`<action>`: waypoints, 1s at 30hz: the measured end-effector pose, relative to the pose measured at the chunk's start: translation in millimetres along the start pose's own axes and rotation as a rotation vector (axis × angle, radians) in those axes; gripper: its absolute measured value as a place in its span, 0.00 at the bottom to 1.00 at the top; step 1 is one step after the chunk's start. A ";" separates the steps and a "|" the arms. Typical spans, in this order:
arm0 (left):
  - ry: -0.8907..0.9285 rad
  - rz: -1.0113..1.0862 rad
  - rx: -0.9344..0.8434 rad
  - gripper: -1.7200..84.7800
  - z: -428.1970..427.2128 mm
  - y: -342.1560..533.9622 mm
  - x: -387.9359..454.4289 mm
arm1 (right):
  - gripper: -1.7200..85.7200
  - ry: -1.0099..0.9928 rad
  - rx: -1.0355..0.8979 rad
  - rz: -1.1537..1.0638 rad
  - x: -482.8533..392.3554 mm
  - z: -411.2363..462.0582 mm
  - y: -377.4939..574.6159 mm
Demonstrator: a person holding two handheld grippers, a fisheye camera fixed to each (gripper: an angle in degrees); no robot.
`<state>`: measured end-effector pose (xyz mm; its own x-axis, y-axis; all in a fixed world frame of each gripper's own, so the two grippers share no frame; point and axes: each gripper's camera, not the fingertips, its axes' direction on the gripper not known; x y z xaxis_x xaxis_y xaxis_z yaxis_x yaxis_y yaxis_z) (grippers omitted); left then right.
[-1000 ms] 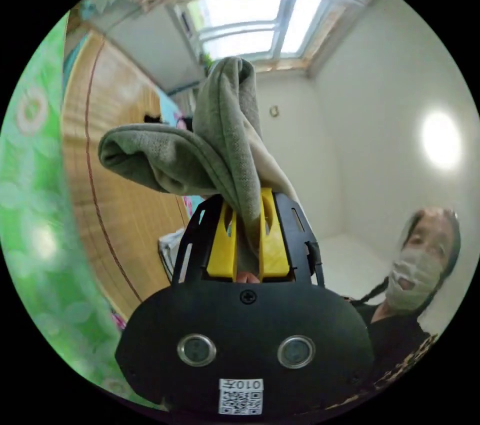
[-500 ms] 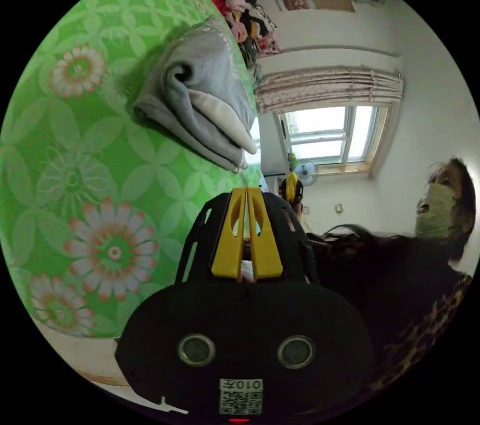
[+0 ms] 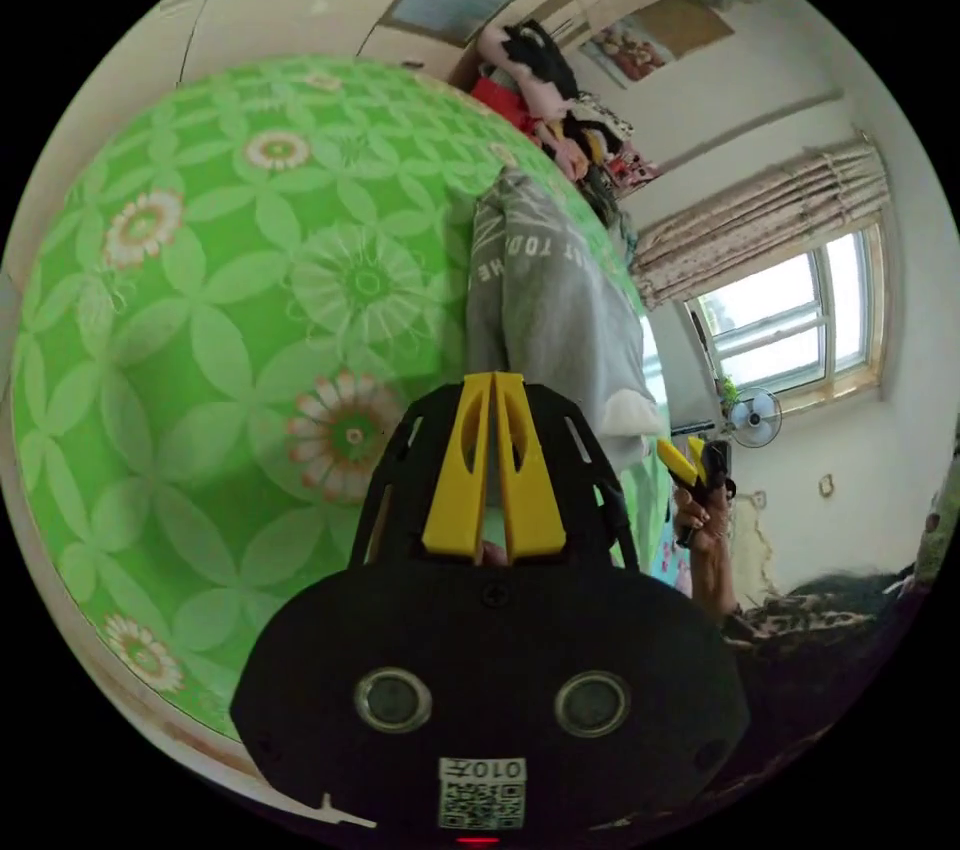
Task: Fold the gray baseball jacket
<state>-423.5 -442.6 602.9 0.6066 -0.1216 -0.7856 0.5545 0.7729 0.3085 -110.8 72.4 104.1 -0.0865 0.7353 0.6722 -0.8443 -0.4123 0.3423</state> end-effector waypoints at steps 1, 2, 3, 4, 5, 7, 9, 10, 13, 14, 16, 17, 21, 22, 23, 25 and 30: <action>-0.008 -0.012 0.001 0.02 3.8 8.3 7.8 | 0.15 0.012 -0.016 -0.002 -1.8 4.0 -7.8; -0.015 -0.025 0.018 0.02 2.5 12.9 11.2 | 0.14 0.029 -0.058 -0.019 -6.3 12.3 -21.6; -0.004 -0.056 0.042 0.02 -0.2 21.6 16.4 | 0.13 0.061 -0.089 -0.038 -11.1 18.2 -31.4; 0.031 -0.075 0.051 0.02 -1.3 29.2 21.3 | 0.12 0.080 -0.094 -0.043 -13.6 18.8 -34.6; 0.052 -0.081 0.052 0.02 -1.4 32.7 23.7 | 0.10 0.091 -0.113 -0.071 -19.5 18.4 -39.7; 0.109 -0.116 0.034 0.02 -2.7 46.5 35.4 | 0.08 0.063 -0.191 -0.148 -30.8 17.2 -44.3; 0.102 -0.051 -0.025 0.02 -4.0 57.0 59.4 | 0.07 0.041 -0.197 -0.208 -44.5 -6.5 -37.7; 0.071 0.009 -0.089 0.02 -3.7 66.3 77.6 | 0.07 0.026 -0.190 -0.201 -45.4 -14.4 -35.1; 0.134 0.096 -0.186 0.02 -8.2 99.0 105.6 | 0.07 -0.131 -0.167 -0.244 -62.3 -48.1 -18.4; 0.158 0.116 -0.199 0.02 -10.3 104.9 109.0 | 0.07 -0.192 -0.165 -0.271 -73.9 -55.2 -13.1; 0.252 0.217 -0.260 0.02 -20.0 121.5 121.8 | 0.07 -0.275 -0.186 -0.288 -91.4 -58.0 -12.4; 0.273 0.247 -0.267 0.02 -23.2 124.0 125.5 | 0.07 -0.311 -0.193 -0.319 -107.4 -58.3 -16.8; 0.449 0.392 -0.257 0.02 -43.0 113.2 150.7 | 0.07 -0.375 -0.166 -0.452 -182.9 -55.8 -72.9; 0.508 0.428 -0.225 0.02 -52.7 97.9 159.0 | 0.07 -0.372 -0.165 -0.462 -193.8 -53.5 -86.9; 0.533 0.445 -0.198 0.02 -59.6 86.8 162.7 | 0.07 -0.356 -0.173 -0.462 -214.0 -46.3 -121.2; 0.578 0.469 -0.039 0.02 -97.1 15.9 171.3 | 0.07 -0.289 -0.127 -0.404 -238.9 -33.7 -183.6; 0.451 -0.042 0.459 0.02 -167.8 -115.5 88.7 | 0.08 -0.074 -0.089 -0.018 -233.0 5.0 -316.2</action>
<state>-529.3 -438.3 407.6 0.3356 0.2049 -0.9195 0.8203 0.4162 0.3922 178.9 28.8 -157.5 -0.0343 0.6993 0.7140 -0.8893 -0.3474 0.2975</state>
